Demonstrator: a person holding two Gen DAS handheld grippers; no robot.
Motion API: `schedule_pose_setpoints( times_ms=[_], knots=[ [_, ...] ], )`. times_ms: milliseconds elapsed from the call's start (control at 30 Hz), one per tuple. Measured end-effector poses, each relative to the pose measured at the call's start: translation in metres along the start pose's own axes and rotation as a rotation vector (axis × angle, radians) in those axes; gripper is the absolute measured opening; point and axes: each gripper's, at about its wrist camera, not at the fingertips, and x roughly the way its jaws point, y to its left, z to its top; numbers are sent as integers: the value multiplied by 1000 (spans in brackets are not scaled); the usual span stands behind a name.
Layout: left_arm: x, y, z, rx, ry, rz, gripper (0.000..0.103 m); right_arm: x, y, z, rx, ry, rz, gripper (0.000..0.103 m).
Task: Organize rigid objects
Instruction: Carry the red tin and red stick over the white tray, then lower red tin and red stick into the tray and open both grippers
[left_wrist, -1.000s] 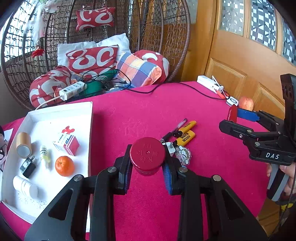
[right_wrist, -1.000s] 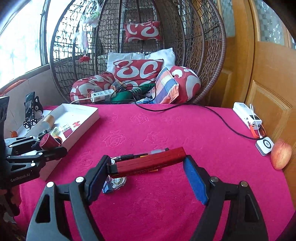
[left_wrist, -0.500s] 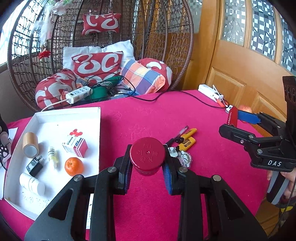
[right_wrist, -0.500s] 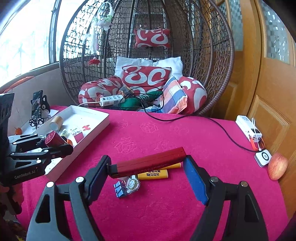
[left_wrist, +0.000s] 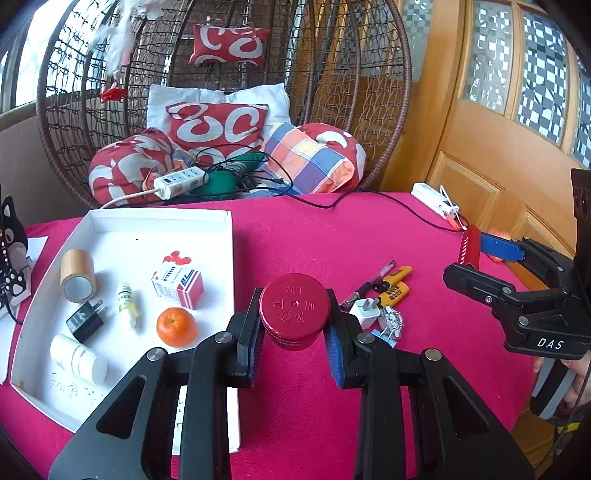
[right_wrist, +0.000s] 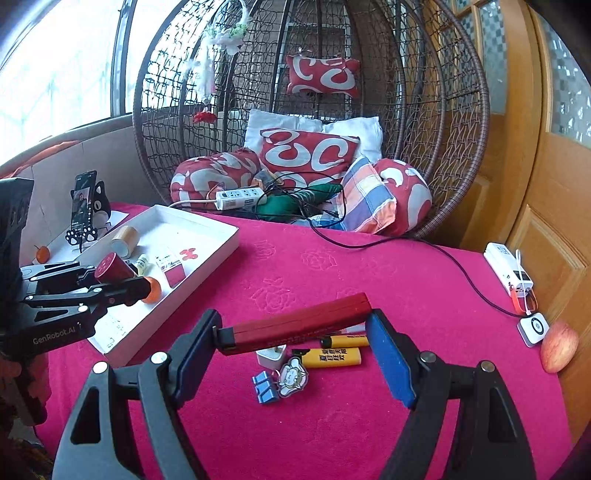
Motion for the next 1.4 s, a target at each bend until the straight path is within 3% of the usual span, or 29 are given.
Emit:
schedule_pose_setpoints(
  times_ms=[467, 1100, 1267, 1400],
  knots=[
    [-8, 34, -2, -71, -16, 15, 28, 14, 19, 12, -3, 13, 34, 80],
    [-15, 108, 5, -173, -37, 122, 28, 52, 69, 49, 18, 15, 154, 80],
    [-5, 136, 20, -179, -32, 171, 28, 71, 82, 58, 64, 34, 207, 80],
    [8, 173, 31, -262, -7, 185, 28, 89, 94, 66, 85, 56, 240, 80]
  ],
)
